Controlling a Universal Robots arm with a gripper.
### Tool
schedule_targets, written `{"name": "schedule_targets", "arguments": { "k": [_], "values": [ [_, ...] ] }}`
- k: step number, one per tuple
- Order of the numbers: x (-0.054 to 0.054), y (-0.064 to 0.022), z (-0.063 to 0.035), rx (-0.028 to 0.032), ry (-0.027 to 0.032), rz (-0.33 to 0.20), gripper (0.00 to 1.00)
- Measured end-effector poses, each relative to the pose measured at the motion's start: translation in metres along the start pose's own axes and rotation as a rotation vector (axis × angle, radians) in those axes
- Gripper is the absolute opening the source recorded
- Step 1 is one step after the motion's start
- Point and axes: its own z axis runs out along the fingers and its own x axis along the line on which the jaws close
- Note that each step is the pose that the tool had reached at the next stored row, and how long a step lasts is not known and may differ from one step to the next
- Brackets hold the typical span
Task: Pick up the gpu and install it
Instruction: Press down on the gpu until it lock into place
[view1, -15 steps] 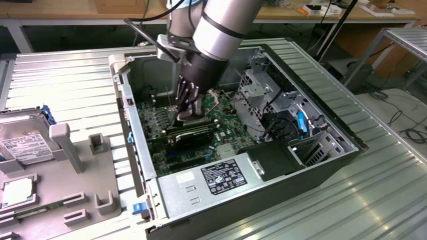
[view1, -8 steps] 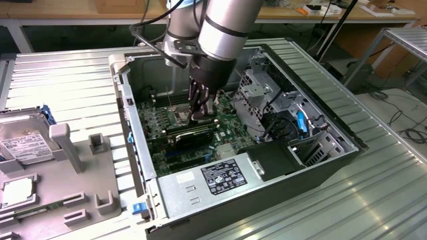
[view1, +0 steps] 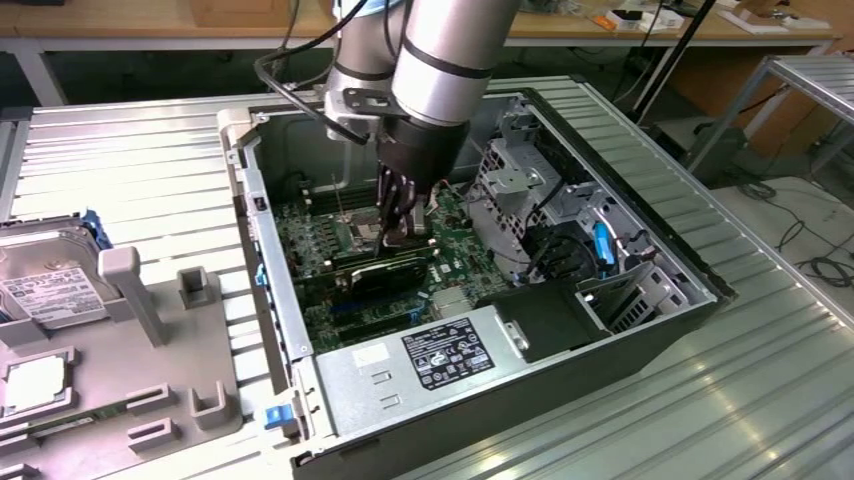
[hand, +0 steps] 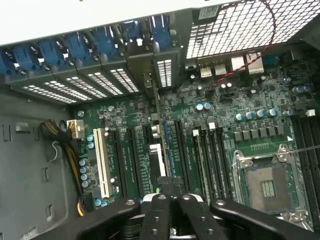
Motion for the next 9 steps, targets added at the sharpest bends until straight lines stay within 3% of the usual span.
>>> {"name": "schedule_targets", "arguments": {
  "k": [3, 5, 9],
  "values": [
    [0.0, 0.0003, 0.0052, 0.0015, 0.0106, 0.002, 0.11],
    [0.0, 0.0001, 0.0068, 0.0017, 0.0117, 0.002, 0.11],
    [-0.001, -0.0005, 0.0123, 0.0089, 0.011, 0.002, 0.11]
  ]
}}
